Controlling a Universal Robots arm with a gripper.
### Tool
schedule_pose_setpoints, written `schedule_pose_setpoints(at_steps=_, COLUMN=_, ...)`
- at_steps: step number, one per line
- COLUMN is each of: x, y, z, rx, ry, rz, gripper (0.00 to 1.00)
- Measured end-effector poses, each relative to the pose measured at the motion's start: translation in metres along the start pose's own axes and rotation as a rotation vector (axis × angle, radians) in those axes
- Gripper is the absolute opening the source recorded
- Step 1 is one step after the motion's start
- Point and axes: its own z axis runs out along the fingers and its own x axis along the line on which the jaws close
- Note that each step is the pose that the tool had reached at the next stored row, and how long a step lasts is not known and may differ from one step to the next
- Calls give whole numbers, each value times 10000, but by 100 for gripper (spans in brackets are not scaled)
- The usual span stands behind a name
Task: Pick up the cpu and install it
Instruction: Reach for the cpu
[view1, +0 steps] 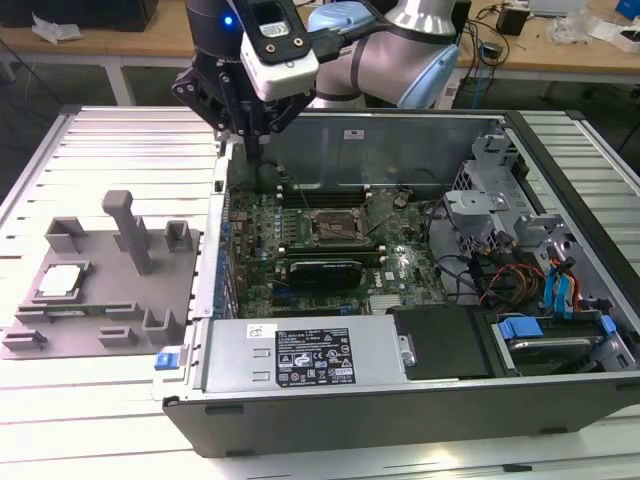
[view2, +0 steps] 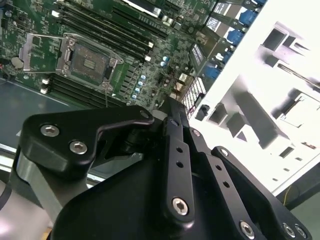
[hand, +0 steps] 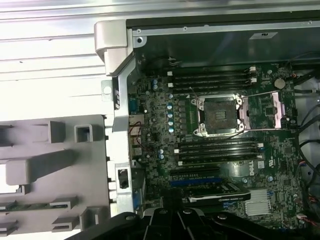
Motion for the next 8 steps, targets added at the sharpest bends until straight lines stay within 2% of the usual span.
schedule_pose_setpoints(at_steps=6, x=57, y=-4, z=-2, rx=0, ry=0, rz=0, gripper=11)
schedule_pose_setpoints(at_steps=8, x=98, y=-7, z=-3, rx=0, ry=0, rz=0, gripper=11)
